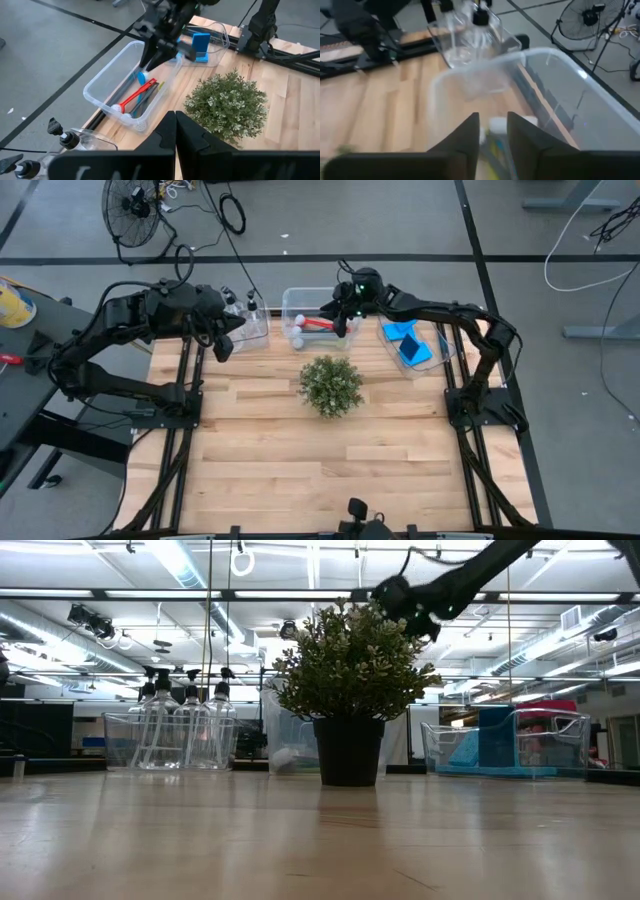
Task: Pick & Place Kitchen Sink Supplies
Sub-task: Return to Home Position
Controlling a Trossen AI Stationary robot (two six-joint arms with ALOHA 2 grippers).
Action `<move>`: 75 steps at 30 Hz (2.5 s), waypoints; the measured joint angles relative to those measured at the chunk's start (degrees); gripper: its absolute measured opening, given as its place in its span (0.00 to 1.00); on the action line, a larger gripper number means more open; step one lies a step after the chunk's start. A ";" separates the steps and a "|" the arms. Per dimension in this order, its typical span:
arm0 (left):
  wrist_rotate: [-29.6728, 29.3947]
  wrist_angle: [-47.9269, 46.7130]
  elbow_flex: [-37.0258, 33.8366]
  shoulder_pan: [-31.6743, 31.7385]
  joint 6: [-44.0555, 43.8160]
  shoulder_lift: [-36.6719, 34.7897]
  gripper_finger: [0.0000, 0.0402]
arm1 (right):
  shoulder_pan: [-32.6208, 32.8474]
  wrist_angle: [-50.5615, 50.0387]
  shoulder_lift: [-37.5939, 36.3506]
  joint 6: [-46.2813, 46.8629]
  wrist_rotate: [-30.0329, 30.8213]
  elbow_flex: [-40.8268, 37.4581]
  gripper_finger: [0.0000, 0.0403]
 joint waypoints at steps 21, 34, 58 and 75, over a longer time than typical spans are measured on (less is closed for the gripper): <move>2.32 1.80 -0.04 -0.14 -0.15 4.11 0.01 | 7.44 -28.19 -23.93 0.31 0.39 0.09 0.01; 5.54 6.76 -0.04 -0.17 2.06 9.60 0.01 | 15.28 -27.67 -34.36 1.17 1.25 -6.48 0.01; 0.54 10.32 -0.04 -0.13 -6.00 10.62 0.01 | 28.52 1.90 -51.10 16.96 19.20 -35.55 0.00; 0.55 10.32 -0.04 -0.13 -6.00 10.62 0.01 | 30.97 21.00 -57.97 12.66 13.34 -55.92 0.01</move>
